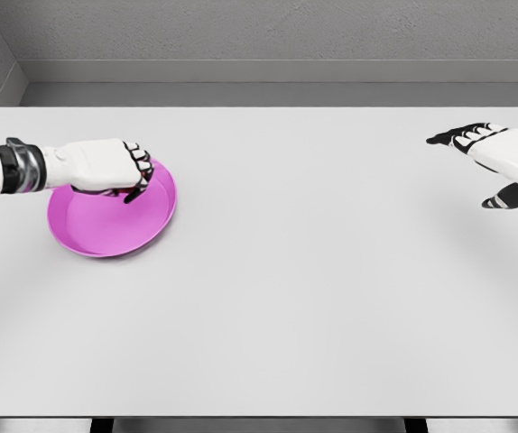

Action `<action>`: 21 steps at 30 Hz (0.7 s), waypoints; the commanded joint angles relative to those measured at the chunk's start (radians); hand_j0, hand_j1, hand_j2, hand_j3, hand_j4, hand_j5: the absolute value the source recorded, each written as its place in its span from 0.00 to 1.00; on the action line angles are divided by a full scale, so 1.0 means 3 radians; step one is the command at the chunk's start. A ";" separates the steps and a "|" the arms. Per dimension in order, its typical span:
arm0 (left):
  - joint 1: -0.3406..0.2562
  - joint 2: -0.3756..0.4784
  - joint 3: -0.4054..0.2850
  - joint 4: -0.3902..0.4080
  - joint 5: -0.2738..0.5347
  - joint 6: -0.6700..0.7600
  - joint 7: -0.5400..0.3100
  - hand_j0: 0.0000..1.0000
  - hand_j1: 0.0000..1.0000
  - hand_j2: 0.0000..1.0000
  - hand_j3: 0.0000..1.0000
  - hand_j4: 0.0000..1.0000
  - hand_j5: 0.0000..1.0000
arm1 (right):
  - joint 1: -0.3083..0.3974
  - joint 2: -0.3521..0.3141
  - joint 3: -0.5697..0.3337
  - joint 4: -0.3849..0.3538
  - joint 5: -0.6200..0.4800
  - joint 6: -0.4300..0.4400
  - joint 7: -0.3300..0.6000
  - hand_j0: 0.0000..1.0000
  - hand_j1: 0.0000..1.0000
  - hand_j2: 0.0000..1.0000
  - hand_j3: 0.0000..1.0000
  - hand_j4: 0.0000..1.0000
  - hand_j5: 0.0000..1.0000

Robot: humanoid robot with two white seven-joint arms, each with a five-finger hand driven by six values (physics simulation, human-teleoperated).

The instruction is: Put the apple on the plate with both arms

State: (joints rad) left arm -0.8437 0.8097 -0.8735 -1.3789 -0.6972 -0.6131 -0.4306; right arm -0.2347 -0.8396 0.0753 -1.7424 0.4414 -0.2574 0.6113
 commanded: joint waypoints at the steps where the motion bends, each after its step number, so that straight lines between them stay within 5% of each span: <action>1: 0.0000 0.0016 0.0012 0.0035 0.0013 0.0007 0.0009 0.36 0.36 0.36 0.36 0.36 0.36 | 0.0000 -0.0003 0.0000 -0.0001 -0.0009 0.0004 -0.0002 1.00 1.00 1.00 1.00 1.00 1.00; 2: 0.0000 0.0011 0.0007 0.0061 0.0013 0.0007 0.0009 0.70 0.70 0.70 0.70 0.70 0.70 | 0.0000 -0.0003 0.0000 -0.0001 -0.0009 0.0004 -0.0002 1.00 1.00 1.00 1.00 1.00 1.00; 3: 0.0000 0.0011 0.0007 0.0061 0.0008 0.0007 0.0009 0.93 0.93 0.93 0.93 0.93 0.93 | 0.0000 -0.0003 0.0000 -0.0001 -0.0009 0.0004 -0.0002 1.00 1.00 1.00 1.00 1.00 1.00; 4: 0.0005 0.0011 0.0002 0.0061 0.0002 0.0007 0.0004 1.00 1.00 1.00 1.00 1.00 1.00 | 0.0000 -0.0003 0.0000 -0.0001 -0.0009 0.0004 -0.0002 1.00 1.00 1.00 1.00 1.00 1.00; 10: 0.0051 0.0072 0.0012 0.0081 0.0038 0.0007 0.0009 1.00 1.00 1.00 1.00 1.00 1.00 | 0.0000 -0.0003 0.0000 -0.0001 -0.0009 0.0004 -0.0002 1.00 1.00 1.00 1.00 1.00 1.00; 13: 0.0092 0.0170 0.0125 0.0383 0.0738 0.0007 0.0014 1.00 1.00 1.00 1.00 1.00 1.00 | 0.0000 -0.0003 0.0000 -0.0001 -0.0009 0.0004 -0.0002 1.00 1.00 1.00 1.00 1.00 1.00; 16: 0.0107 0.0205 0.0145 0.0496 0.1142 0.0007 0.0014 1.00 1.00 1.00 1.00 1.00 1.00 | 0.0000 -0.0003 0.0000 -0.0001 -0.0004 0.0004 -0.0002 1.00 1.00 1.00 1.00 1.00 1.00; 21: 0.0271 0.0272 0.0380 0.0496 0.1209 0.0007 0.0014 1.00 1.00 1.00 1.00 1.00 1.00 | 0.0000 -0.0003 0.0000 -0.0001 -0.0009 0.0004 -0.0002 1.00 1.00 1.00 1.00 1.00 1.00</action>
State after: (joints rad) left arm -0.7593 0.8823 -0.7862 -1.2357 -0.3622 -0.6130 -0.4269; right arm -0.2347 -0.8396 0.0753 -1.7424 0.4418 -0.2574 0.6113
